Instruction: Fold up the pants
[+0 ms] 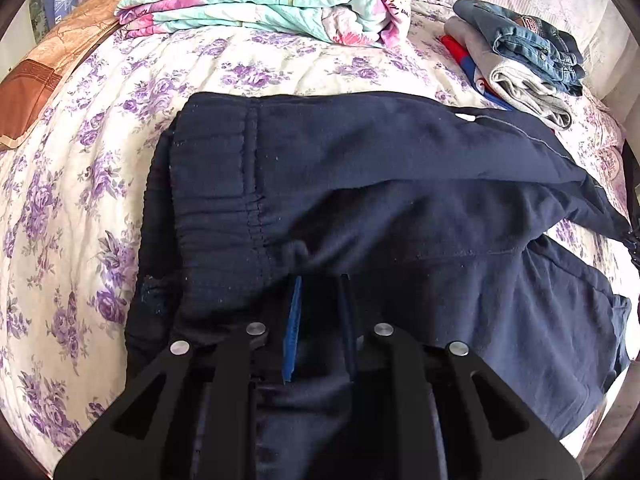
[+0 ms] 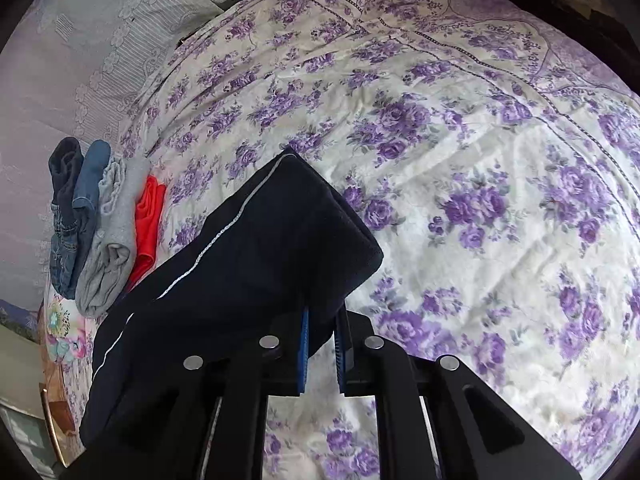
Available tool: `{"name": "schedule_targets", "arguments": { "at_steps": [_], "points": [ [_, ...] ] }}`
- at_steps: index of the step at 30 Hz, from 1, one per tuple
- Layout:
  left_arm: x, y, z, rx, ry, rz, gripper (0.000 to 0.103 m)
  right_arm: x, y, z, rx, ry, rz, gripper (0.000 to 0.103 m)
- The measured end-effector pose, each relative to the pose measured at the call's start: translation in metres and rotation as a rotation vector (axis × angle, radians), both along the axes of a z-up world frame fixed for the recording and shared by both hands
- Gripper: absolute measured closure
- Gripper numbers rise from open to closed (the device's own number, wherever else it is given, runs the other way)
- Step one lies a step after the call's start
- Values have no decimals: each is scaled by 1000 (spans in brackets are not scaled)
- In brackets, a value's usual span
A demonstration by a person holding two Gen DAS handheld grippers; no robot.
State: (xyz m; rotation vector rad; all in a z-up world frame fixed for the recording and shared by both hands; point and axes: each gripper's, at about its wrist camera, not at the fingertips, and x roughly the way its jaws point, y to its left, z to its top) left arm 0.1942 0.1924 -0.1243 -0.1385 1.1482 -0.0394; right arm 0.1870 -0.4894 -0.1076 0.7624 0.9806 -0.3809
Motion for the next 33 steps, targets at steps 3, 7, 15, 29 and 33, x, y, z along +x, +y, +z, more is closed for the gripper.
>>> {"name": "schedule_targets", "arguments": {
  "at_steps": [3,7,15,29,33],
  "points": [
    [-1,2,-2,-14,-3,3,86,-12,-1,-7,-11,32,1,91],
    [1,-2,3,0,24,-23,86,3,3,-32,-83,99,54,84],
    [6,21,81,145,-132,-187,18,-38,38,29,-273,108,153,52],
    [134,15,1,137,158,-487,17,-120,104,88,-357,25,219,50],
    [116,7,4,209,53,-477,30,-107,117,91,-367,24,253,49]
  ]
}}
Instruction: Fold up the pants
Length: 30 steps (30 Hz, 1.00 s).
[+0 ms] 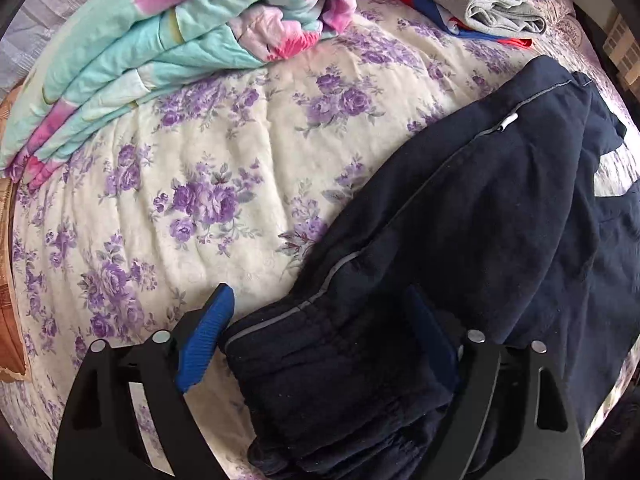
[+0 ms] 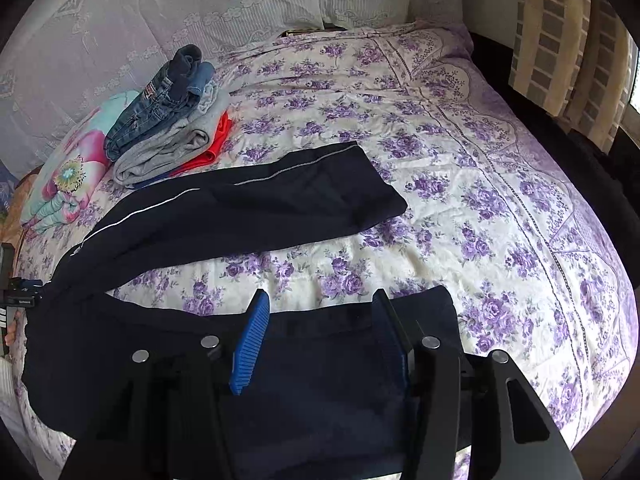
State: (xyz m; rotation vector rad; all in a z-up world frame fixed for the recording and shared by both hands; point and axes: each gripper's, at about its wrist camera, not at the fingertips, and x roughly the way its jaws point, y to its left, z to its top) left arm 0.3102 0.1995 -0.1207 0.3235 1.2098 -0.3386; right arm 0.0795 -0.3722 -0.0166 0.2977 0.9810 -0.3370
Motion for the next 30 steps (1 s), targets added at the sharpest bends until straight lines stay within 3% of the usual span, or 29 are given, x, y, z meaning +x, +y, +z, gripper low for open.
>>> {"name": "schedule_targets", "arguments": {
  "at_steps": [1,3,4,6,7,8,9,11,13,14,15,17,19,22,27,28,29,30],
  "points": [
    [-5,0,6,21,-61,5,48,8,5,-1,0,2,16,49],
    [-12,4,20,17,-163,4,58,29,18,-2,10,1,66,49],
    [-13,7,27,42,-219,33,92,40,28,-2,17,-2,98,49],
    [-4,25,42,21,-273,133,93,63,48,-3,32,-10,164,49],
    [2,38,52,36,-335,211,103,74,58,-4,34,-12,194,49],
    [11,49,60,64,-383,295,103,86,69,-5,33,-13,224,49],
    [21,63,64,30,-379,348,103,99,79,-6,32,-13,254,49],
    [30,83,65,-105,-295,357,103,127,100,-10,51,-2,325,49],
    [27,79,63,-160,-235,281,103,158,121,-12,92,16,436,46],
    [25,68,59,-177,-209,237,103,174,136,-12,107,28,519,39],
    [22,58,54,-177,-183,186,103,189,153,-11,108,37,615,34],
    [15,39,41,-121,-151,120,81,214,187,-7,79,28,799,33],
    [16,30,29,-90,-106,86,71,239,219,-2,41,14,951,33],
    [20,28,17,-102,-50,57,71,275,265,-12,-1,92,1137,29],
    [26,32,21,-172,-3,10,66,306,316,-56,-155,270,1313,29],
    [27,33,24,-181,-2,4,60,310,323,-64,-191,283,1337,29],
    [27,34,26,-206,7,-9,39,313,329,-71,-220,288,1355,28],
    [28,33,28,-237,18,-26,29,318,333,-77,-236,295,1369,20]
  ]
}}
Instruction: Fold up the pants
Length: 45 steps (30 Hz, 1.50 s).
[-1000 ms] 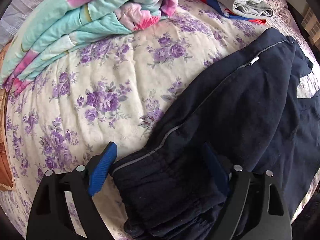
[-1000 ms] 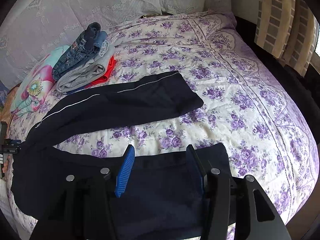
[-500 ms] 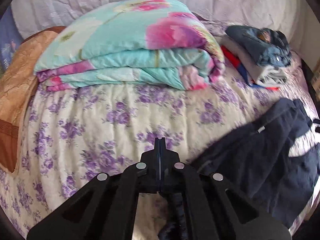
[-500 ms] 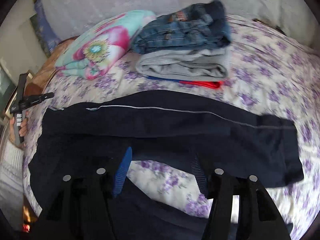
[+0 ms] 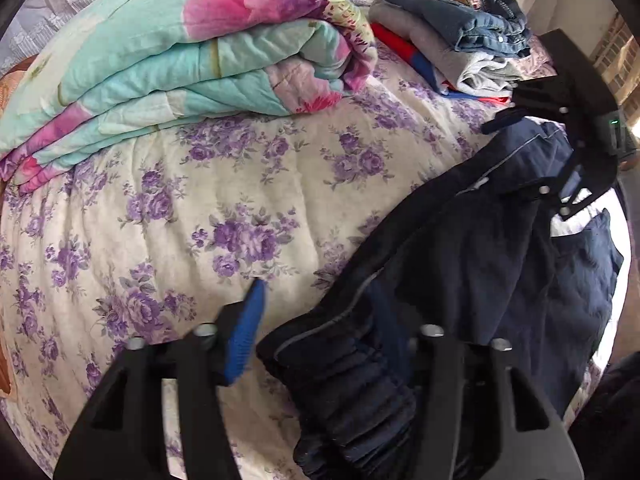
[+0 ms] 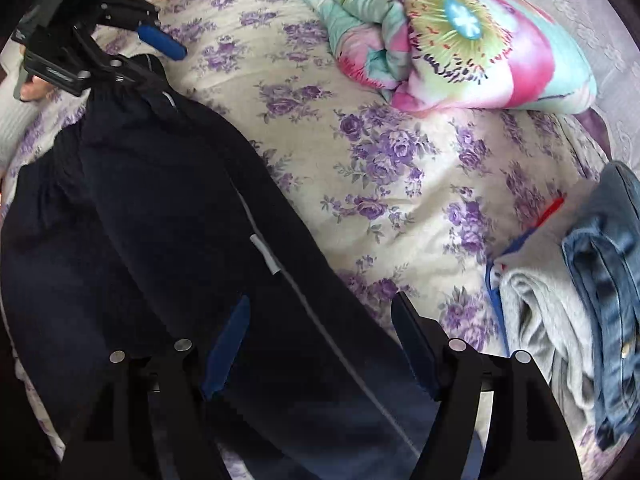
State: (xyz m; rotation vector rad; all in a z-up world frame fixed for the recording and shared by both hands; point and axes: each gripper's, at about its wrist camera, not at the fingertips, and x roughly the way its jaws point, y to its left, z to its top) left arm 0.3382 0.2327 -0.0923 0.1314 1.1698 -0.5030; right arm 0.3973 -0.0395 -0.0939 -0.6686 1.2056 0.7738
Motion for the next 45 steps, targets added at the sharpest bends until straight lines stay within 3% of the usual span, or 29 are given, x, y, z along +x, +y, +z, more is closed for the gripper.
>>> {"name": "schedule_targets", "arguments": {
  "at_steps": [1,2,4,5,6,9,10,11,14,16,19,20,22,24,26,28,34,37,41,42,44,45],
  "points": [
    [-1,-4,2,-19,-1,-22,18,3,2,-7,-11,8,7,18],
    [-2,-10,2,-2,-21,-45,18,5,4,-15,-12,30,4,18],
    [-1,-22,-5,60,-30,-73,19,5,3,-24,51,107,-12,60],
    [0,-28,-12,84,-9,-81,25,0,3,-22,106,150,8,85],
    [1,-33,-20,103,16,-97,31,-9,3,-15,117,100,34,89],
    [-3,-44,-25,133,-11,-129,35,-21,-7,3,152,27,17,92],
    [-6,-48,-24,139,-31,-139,39,-22,-12,10,175,3,0,92],
    [-6,-51,-24,146,-50,-138,51,-23,-16,19,201,-22,-20,92],
    [-3,-55,-18,138,-98,-117,65,-24,-27,52,292,-127,-55,94],
    [-3,-57,-8,137,-149,-104,68,-20,-31,72,315,-192,-78,94],
    [4,-59,3,59,-99,-125,59,-20,-27,91,303,-257,-86,94],
    [8,-59,3,34,-74,-132,43,-20,-23,96,305,-265,-76,94],
    [19,-60,-3,17,-49,-131,24,-12,-21,103,305,-275,-55,94],
    [30,-61,-14,-57,31,-171,24,-12,-14,106,307,-282,-40,94],
    [40,-58,-28,-168,156,-217,16,-14,-14,106,314,-278,-23,94],
    [55,-52,-40,-256,238,-211,15,-18,-8,102,310,-295,-7,94],
    [68,-26,-18,-437,175,-184,15,-22,-24,96,339,-287,-32,94],
    [58,-24,-8,-460,161,-228,15,-22,-23,97,339,-291,-32,94],
    [54,-51,-29,-426,246,-271,14,-21,-18,97,342,-279,-29,94],
    [52,-56,-33,-419,254,-275,16,-21,-16,95,336,-274,-28,94],
    [47,-57,-32,-393,225,-294,51,-21,-13,89,315,-266,-22,94],
    [44,-59,-30,-372,197,-290,61,-21,-13,85,306,-260,-23,94]
  ]
}}
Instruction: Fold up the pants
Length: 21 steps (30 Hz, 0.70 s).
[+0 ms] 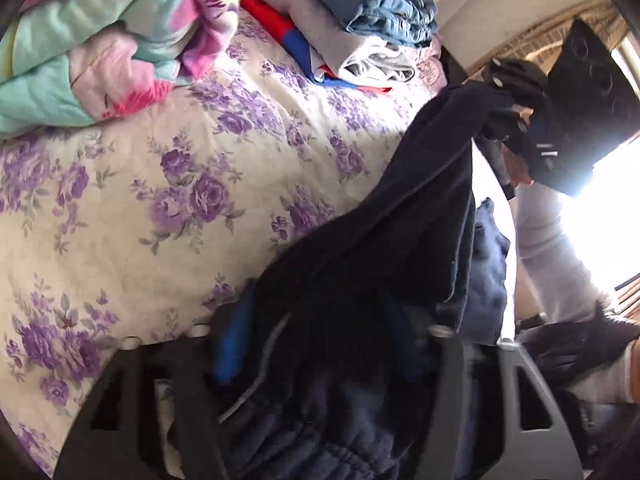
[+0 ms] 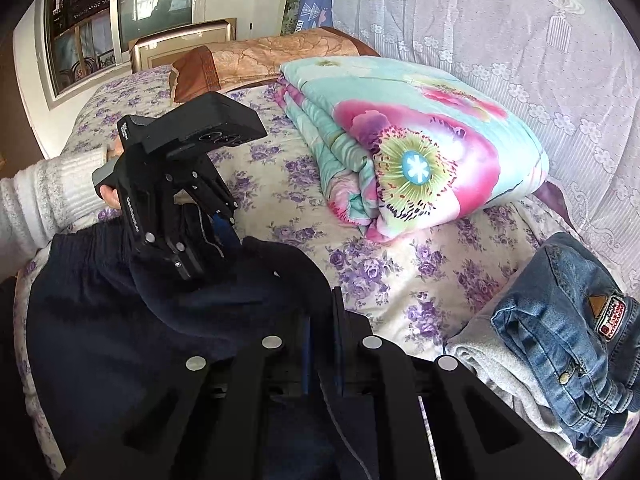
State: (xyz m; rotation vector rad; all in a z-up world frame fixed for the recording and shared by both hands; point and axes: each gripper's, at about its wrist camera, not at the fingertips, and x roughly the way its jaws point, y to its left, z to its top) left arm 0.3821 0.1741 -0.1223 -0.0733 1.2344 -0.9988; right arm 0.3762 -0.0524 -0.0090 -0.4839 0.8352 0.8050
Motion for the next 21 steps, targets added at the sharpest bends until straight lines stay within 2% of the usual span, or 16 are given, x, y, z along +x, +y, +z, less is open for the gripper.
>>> {"name": "schedule_targets", "arguments": {
  "at_steps": [1,5,8,10,12,15,18,19,21],
  "points": [
    [-3,5,3,-5,-5,9,85,0,-1,-3,-5,1,-3,94],
    [-21,29,33,18,-122,98,86,8,-11,-4,40,31,-41,94],
    [-27,51,60,65,-211,171,87,11,-11,-3,48,28,-52,93],
    [-27,60,78,121,-256,206,88,15,-5,-6,34,19,-57,93],
    [-24,48,83,242,-304,204,88,24,5,-12,4,21,-72,92],
    [-3,39,64,390,-286,201,87,46,24,-39,-91,39,-109,91],
    [18,35,21,482,-207,206,87,66,41,-81,-184,98,-122,91],
    [21,33,10,485,-195,207,87,69,45,-95,-211,114,-123,91],
    [23,37,13,446,-196,223,87,70,49,-106,-218,109,-121,88]
  ]
}}
